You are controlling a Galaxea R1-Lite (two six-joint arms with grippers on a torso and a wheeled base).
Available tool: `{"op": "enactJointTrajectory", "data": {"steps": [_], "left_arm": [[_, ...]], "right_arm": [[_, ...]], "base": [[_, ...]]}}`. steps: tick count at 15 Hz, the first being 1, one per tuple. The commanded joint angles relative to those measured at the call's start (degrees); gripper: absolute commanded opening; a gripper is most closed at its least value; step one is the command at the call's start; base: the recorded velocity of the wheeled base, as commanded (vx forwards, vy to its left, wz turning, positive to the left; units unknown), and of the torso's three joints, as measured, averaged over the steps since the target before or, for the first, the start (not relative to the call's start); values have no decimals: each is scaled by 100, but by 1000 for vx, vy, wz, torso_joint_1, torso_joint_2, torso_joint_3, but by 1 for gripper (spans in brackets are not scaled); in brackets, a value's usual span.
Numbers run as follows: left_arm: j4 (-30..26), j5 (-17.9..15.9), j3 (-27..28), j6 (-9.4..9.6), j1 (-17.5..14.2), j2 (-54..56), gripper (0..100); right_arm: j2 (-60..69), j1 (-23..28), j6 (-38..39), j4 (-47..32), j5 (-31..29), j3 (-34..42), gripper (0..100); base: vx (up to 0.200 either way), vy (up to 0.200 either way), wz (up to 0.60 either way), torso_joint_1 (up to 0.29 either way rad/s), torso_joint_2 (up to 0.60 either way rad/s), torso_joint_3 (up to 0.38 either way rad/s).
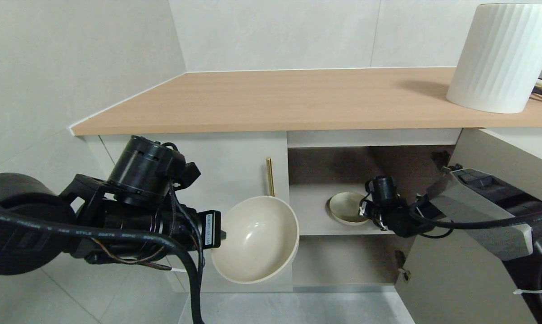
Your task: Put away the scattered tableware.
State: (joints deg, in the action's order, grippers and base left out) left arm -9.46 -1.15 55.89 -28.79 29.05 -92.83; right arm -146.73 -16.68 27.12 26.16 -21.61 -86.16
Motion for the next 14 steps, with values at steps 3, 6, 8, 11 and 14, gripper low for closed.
{"op": "enactJointTrajectory", "data": {"steps": [3, 6, 8, 11, 14], "left_arm": [[-3, -8, 0, -3, 4, -16, 0], [6, 0, 9, -3, 4, -51, 0], [14, 0, 27, -3, 4, -68, 0], [14, 27, 176, -3, 92, -244, 0], [-3, 484, 334, -39, 303, -807, 0]], "right_arm": [[-5, 24, 3, 12, -1, -41, 100], [56, 15, 100, 21, 8, -32, 100], [241, -20, 153, 21, 8, 82, 100], [1120, -301, 153, 3, 122, 1049, 100], [2289, -793, -208, -146, 949, 2174, 100]], "base": [[0, 0, 0, 0, 0, 0], [0, 0, 0, 0, 0, 0], [0, 0, 0, 0, 0, 0], [0, 0, 0, 0, 0, 0], [0, 0, 0, 0, 0, 0]]}}
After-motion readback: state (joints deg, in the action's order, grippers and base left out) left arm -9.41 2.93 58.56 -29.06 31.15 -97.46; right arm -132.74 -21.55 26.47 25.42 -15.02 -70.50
